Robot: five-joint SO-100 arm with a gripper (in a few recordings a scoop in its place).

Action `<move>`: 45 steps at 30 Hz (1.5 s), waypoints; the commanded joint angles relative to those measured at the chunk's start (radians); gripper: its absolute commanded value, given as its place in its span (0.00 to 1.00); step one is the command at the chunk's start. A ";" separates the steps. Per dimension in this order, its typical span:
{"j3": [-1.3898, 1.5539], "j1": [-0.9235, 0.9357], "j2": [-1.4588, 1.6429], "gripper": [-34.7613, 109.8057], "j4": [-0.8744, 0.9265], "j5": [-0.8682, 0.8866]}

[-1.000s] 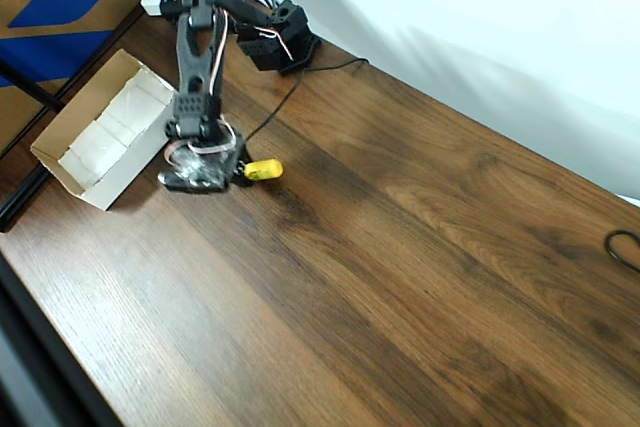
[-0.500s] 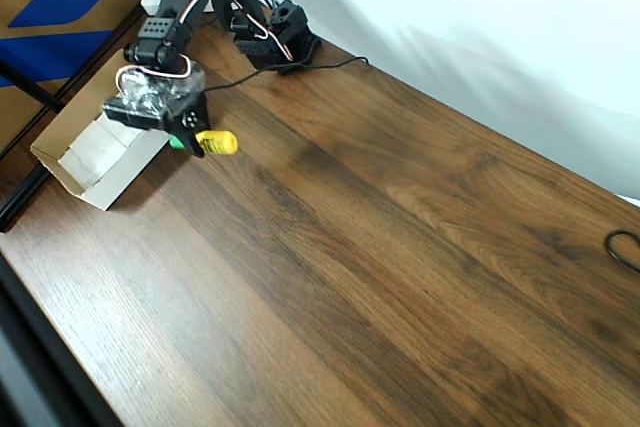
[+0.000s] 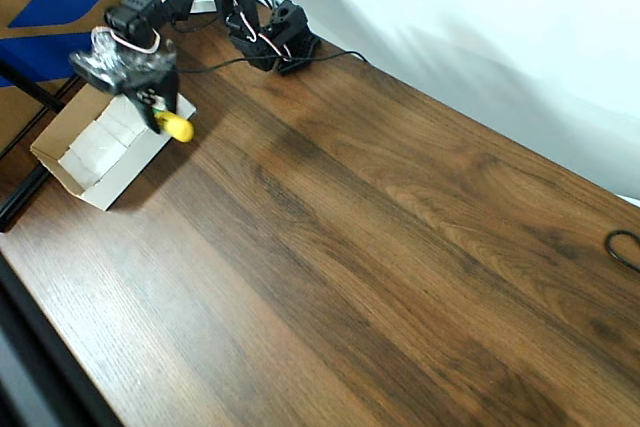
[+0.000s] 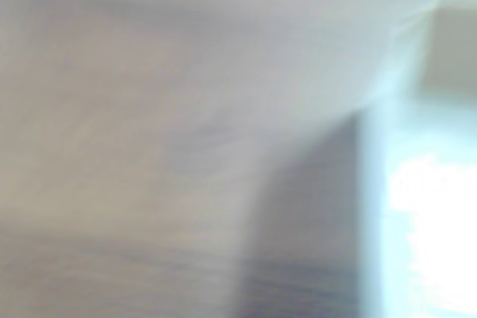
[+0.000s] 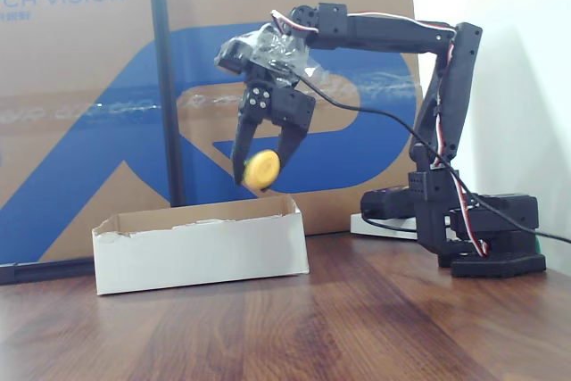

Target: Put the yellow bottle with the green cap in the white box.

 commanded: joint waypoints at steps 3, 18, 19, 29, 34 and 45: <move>-0.029 0.089 0.078 0.24 -0.003 -0.008; -0.354 0.305 -0.310 0.24 -0.054 0.025; -0.370 0.325 -0.331 0.24 -0.057 0.025; -0.457 0.526 -0.448 0.24 -0.086 0.041; -0.457 0.588 -0.453 0.24 -0.095 0.051; -0.422 0.588 -0.449 0.38 -0.127 0.058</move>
